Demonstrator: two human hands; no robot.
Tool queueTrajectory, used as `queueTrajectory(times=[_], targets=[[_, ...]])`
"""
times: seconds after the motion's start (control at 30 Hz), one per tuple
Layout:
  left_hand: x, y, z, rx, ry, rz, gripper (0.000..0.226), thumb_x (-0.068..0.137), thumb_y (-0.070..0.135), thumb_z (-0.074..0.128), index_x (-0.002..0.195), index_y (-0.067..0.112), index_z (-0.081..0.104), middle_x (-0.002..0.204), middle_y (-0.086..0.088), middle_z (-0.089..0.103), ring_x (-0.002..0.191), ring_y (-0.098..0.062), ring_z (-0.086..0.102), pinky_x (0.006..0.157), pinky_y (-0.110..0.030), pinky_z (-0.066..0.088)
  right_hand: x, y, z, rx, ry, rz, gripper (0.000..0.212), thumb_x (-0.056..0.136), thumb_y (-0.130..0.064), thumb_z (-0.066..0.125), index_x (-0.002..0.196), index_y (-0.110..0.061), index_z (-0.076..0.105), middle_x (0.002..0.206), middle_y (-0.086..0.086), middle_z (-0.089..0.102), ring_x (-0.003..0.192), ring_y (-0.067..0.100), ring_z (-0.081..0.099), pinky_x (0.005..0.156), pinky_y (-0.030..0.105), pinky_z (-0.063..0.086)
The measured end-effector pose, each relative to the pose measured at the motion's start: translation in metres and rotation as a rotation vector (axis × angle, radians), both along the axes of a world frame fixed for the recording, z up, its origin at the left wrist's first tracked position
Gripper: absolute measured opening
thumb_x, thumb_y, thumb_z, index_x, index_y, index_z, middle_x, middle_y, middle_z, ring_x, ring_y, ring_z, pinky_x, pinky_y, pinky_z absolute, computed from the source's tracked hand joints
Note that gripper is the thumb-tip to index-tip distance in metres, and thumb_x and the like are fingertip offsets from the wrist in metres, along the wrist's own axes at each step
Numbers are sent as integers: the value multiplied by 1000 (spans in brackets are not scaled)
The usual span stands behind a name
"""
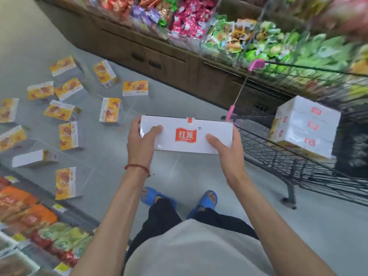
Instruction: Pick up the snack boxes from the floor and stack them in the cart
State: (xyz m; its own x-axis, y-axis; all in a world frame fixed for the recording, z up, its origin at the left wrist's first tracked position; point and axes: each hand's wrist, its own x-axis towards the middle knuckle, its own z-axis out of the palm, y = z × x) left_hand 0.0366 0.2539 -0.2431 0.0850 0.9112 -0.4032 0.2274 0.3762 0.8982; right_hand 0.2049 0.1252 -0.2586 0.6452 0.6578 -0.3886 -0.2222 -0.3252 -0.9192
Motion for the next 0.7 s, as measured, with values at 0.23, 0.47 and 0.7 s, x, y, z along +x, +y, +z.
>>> queueTrajectory(times=[0.23, 0.47, 0.7], targets=[[120, -37, 9, 58, -17, -243, 41, 95, 22, 66, 133, 21, 54, 120, 1, 68, 98, -12, 64, 58, -6, 48, 88, -64, 11, -12, -18, -232, 42, 90, -29, 79, 121, -44, 56, 110, -28, 70, 102, -8, 66, 92, 25, 51], [222, -35, -1, 46, -22, -475, 40, 93, 23, 67, 130, 29, 52, 116, 8, 68, 109, -14, 66, 91, -33, 58, 153, -91, 13, -38, -47, -455, 59, 90, -29, 78, 142, -31, 51, 122, -22, 67, 106, -11, 63, 86, 13, 49], [317, -45, -2, 26, 3, -699, 44, 87, 26, 68, 127, 31, 53, 114, 9, 68, 107, -15, 67, 96, -50, 55, 211, -120, 3, -62, -30, -646, 65, 88, -33, 80, 146, -31, 51, 130, -18, 68, 122, 3, 63, 110, 38, 48]])
